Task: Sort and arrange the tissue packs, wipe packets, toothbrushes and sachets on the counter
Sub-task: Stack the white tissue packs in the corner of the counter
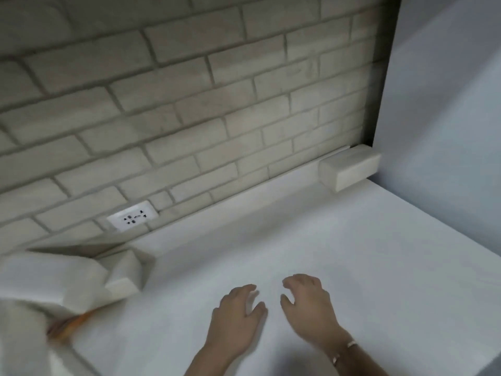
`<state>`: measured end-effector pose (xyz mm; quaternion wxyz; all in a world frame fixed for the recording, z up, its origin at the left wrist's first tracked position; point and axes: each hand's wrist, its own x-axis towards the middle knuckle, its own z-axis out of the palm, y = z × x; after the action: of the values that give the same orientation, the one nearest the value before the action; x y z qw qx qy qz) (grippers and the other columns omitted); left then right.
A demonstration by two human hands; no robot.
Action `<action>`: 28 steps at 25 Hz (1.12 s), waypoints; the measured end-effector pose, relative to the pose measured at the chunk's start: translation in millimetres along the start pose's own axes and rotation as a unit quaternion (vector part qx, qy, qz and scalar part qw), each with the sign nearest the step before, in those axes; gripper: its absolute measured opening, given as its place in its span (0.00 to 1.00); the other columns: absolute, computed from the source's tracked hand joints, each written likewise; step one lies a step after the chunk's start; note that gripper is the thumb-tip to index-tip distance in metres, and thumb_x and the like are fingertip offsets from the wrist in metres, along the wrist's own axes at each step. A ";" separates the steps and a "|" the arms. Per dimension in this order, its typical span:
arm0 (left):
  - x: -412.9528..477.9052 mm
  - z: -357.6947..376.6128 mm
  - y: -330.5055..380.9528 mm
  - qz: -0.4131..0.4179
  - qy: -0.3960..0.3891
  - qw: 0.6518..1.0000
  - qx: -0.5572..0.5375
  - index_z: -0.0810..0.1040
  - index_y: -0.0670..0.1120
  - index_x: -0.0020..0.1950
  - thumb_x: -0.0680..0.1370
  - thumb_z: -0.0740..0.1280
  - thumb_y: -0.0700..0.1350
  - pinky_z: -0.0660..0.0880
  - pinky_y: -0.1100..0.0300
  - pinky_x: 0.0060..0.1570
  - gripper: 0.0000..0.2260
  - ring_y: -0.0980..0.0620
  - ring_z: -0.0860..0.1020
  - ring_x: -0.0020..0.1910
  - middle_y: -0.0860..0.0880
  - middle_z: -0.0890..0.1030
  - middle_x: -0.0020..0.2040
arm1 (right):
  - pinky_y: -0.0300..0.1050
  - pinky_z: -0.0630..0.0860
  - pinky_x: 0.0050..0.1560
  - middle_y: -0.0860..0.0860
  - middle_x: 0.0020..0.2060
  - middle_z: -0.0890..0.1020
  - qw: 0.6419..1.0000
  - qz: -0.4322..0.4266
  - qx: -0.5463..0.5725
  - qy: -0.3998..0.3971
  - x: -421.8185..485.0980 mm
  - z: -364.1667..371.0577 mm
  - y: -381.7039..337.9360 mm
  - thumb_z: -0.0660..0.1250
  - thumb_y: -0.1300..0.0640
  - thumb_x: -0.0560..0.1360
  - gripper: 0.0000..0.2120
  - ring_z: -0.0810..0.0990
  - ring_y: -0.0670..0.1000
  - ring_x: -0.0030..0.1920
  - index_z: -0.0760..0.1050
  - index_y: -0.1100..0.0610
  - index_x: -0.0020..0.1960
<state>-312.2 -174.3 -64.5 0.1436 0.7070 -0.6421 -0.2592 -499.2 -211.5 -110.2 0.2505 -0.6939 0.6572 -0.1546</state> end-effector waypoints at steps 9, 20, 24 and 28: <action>-119.1 -74.2 -147.3 -0.103 0.099 0.973 -0.181 0.78 0.57 0.63 0.80 0.68 0.53 0.73 0.61 0.62 0.12 0.62 0.78 0.57 0.58 0.80 0.58 | 0.44 0.72 0.62 0.39 0.60 0.76 0.986 -0.052 0.147 -0.061 -96.6 56.2 -171.1 0.65 0.50 0.79 0.11 0.72 0.44 0.64 0.75 0.40 0.60; -250.1 -122.3 -247.9 -0.143 0.203 0.910 -0.332 0.82 0.57 0.40 0.78 0.71 0.42 0.73 0.62 0.36 0.11 0.58 0.73 0.30 0.53 0.78 0.29 | 0.31 0.72 0.36 0.43 0.33 0.82 0.948 -0.068 0.281 -0.131 -188.8 136.1 -294.6 0.69 0.63 0.75 0.12 0.77 0.41 0.32 0.82 0.48 0.39; -274.5 -149.9 -260.7 -0.166 0.296 0.864 -0.372 0.84 0.54 0.40 0.77 0.72 0.49 0.75 0.60 0.37 0.06 0.54 0.77 0.31 0.53 0.81 0.31 | 0.31 0.72 0.36 0.43 0.33 0.82 0.945 -0.090 0.278 -0.148 -198.3 151.3 -337.2 0.70 0.63 0.75 0.12 0.78 0.41 0.32 0.82 0.47 0.40; -262.6 -192.8 -256.8 -0.154 0.417 0.802 -0.399 0.80 0.53 0.58 0.80 0.68 0.42 0.74 0.72 0.47 0.09 0.64 0.79 0.50 0.54 0.81 0.56 | 0.31 0.73 0.43 0.45 0.45 0.83 0.933 -0.133 0.326 -0.075 -180.6 146.3 -392.4 0.70 0.61 0.77 0.09 0.80 0.43 0.45 0.80 0.47 0.51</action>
<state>-2.7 93.0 4.6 0.6250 0.7167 -0.2425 -0.1920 -108.1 -7.4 5.7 0.4889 -0.6646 0.4517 -0.3395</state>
